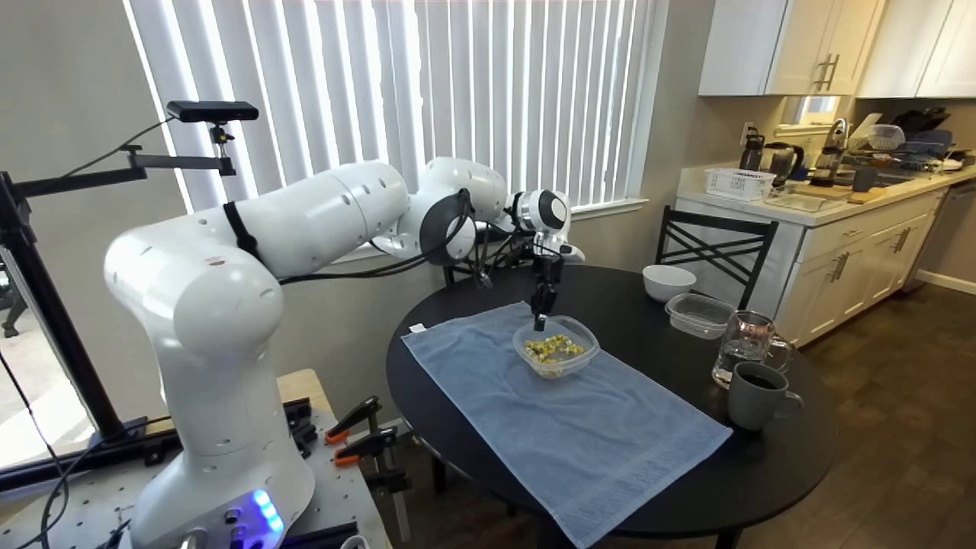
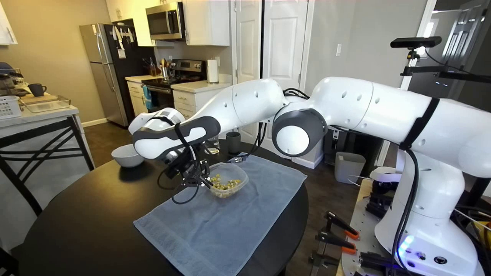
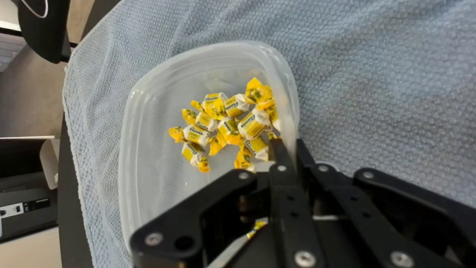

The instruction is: Pour the contents of the clear bowl onto the table

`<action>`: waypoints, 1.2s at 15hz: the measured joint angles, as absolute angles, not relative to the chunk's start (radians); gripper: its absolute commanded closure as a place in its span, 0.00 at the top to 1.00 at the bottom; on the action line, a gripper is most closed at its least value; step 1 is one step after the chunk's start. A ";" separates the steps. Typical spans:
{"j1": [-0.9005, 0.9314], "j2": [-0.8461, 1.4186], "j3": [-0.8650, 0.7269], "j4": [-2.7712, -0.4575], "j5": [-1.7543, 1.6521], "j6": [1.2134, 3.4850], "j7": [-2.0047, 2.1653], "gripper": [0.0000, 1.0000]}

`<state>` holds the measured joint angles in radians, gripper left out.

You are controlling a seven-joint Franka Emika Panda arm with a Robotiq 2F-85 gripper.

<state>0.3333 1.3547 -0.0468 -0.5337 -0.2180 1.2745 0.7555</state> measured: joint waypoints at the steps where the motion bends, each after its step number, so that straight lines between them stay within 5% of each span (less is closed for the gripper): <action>1: 0.325 1.352 -0.044 -0.515 -0.211 1.276 0.755 0.03; 18: 0.179 1.355 0.125 -0.348 0.176 1.607 0.767 0.03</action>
<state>0.1795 1.3554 0.1250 -0.3482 0.1762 1.6074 0.7665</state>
